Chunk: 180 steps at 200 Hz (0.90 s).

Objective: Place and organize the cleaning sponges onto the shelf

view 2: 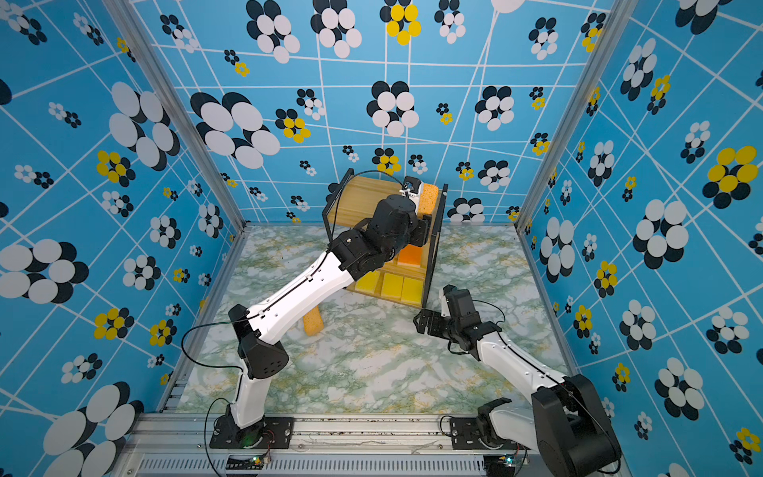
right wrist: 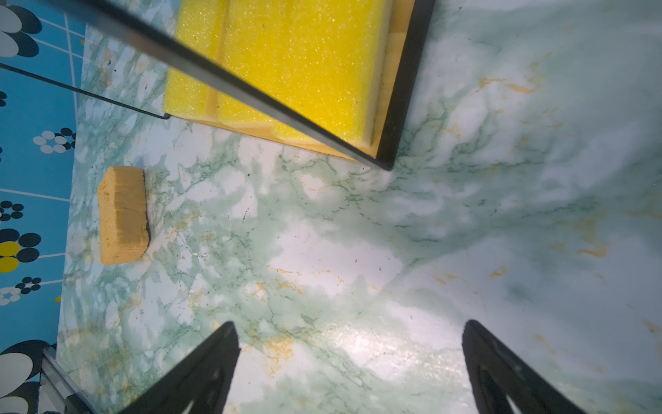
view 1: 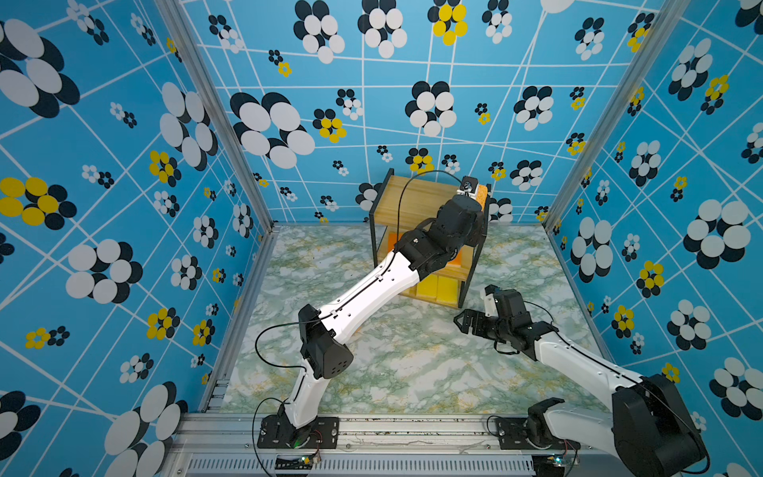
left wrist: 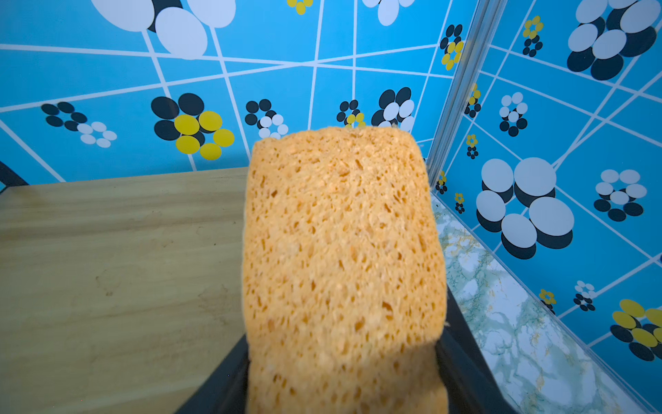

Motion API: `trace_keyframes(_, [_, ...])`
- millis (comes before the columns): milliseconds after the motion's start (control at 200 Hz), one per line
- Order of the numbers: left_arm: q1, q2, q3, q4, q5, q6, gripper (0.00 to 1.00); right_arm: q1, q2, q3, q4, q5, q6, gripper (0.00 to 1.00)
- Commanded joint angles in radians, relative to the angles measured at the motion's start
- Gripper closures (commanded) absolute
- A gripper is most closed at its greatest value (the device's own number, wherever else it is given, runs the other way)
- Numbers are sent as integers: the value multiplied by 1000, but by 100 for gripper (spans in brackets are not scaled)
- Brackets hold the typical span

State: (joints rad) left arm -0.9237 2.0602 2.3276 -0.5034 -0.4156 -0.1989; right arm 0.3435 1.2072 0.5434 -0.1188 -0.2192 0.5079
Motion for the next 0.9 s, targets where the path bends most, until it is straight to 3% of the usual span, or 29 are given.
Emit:
trace_keyframes(0, [-7, 20, 40, -23, -31, -11, 55, -6, -15, -17, 5, -11, -6, 1])
trace_keyframes(895, [-4, 23, 19, -47, -79, -15, 44, -6, -18, -13, -2, -6, -2, 1])
